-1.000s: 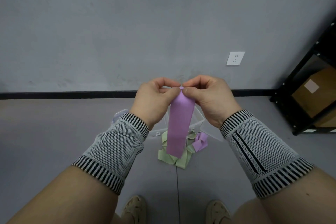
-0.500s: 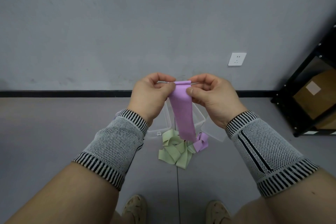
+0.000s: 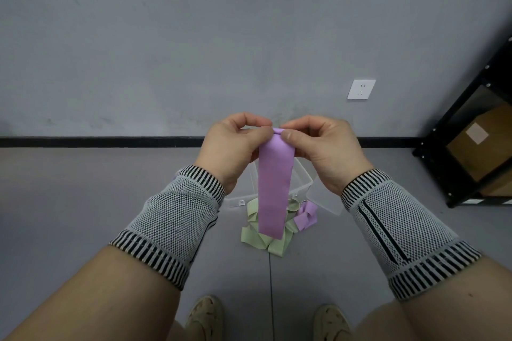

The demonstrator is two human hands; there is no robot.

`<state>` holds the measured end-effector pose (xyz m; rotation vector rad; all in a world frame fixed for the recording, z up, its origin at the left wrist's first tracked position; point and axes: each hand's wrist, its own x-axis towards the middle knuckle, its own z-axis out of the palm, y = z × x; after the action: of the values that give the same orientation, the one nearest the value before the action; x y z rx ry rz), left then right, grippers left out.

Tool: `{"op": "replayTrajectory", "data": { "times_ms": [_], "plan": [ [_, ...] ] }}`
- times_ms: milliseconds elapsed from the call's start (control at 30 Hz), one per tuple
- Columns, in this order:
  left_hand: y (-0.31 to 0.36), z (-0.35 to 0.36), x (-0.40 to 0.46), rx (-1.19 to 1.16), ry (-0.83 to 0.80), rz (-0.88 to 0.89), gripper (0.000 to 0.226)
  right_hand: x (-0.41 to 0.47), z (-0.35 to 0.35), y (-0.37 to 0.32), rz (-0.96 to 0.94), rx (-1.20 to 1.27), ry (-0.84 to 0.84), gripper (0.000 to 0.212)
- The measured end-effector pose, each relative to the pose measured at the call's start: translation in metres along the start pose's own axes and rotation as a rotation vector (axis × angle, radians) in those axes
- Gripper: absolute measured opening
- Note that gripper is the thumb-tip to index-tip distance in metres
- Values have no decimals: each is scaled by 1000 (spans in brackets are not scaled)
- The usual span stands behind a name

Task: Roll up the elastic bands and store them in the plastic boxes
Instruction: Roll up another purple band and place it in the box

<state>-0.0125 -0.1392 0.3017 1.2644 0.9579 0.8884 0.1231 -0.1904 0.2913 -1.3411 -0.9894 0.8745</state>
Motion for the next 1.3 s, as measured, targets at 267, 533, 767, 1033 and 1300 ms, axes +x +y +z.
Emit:
{"op": "replayTrajectory", "data": {
  "times_ms": [267,533,767,1033,1300],
  "plan": [
    [1,1,1,12,-10,-2,21,0,0,0,1,9,-4,18],
    [1,2,0,-41,-9,-28,20,-1,2,-2,-7,-25,6,15],
    [0,-2,1,55,0,-57,12,-1,3,-3,-26,-38,40,19],
    [1,-4,1,29,-18,-28,14,-1,3,-2,-2,30,-16,16],
    [-4,-2,2,79,-41,0,15,-1,2,-1,55,30,-23,9]
  ]
}}
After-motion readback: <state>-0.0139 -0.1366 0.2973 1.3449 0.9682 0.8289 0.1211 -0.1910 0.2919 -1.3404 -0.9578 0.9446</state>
